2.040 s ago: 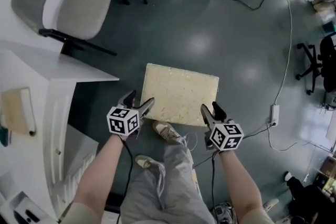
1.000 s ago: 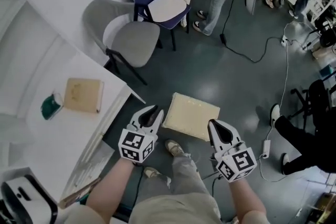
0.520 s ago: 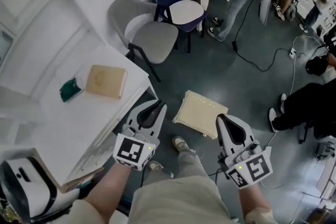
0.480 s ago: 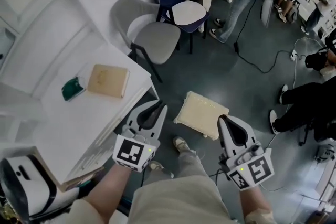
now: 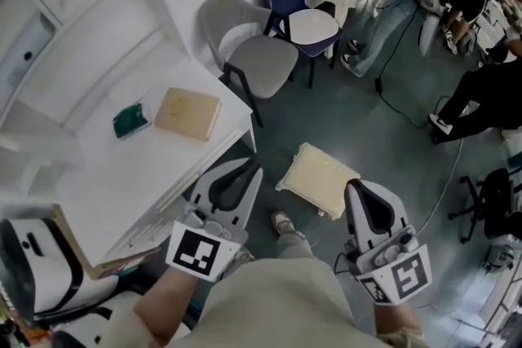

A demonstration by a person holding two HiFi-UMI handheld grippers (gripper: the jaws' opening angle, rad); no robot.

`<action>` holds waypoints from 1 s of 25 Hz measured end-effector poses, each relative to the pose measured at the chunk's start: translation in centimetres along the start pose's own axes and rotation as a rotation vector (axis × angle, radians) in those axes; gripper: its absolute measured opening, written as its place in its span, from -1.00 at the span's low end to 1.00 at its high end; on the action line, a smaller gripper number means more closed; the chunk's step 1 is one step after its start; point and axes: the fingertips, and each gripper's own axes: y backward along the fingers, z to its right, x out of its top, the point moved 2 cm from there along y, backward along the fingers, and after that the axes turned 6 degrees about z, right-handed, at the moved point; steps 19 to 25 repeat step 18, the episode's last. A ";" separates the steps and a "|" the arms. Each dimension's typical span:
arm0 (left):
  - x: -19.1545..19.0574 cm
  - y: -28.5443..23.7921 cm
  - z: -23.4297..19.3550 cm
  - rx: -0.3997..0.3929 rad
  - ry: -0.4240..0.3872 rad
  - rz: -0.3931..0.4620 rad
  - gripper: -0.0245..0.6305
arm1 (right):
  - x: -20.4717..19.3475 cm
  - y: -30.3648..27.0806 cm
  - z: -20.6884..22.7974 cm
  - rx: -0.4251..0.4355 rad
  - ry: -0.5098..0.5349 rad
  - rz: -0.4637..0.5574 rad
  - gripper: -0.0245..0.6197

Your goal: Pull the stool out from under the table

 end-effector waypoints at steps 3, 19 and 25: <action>0.8 0.7 -0.2 0.017 -0.002 0.011 -0.75 | 0.1 -0.3 -0.9 0.019 0.004 -0.009 -0.86; 0.2 0.9 -2.4 0.071 -0.015 0.060 -0.75 | -1.9 -3.4 -1.0 0.062 0.034 -0.004 -0.86; 0.2 0.9 -2.4 0.071 -0.015 0.060 -0.75 | -1.9 -3.4 -1.0 0.062 0.034 -0.004 -0.86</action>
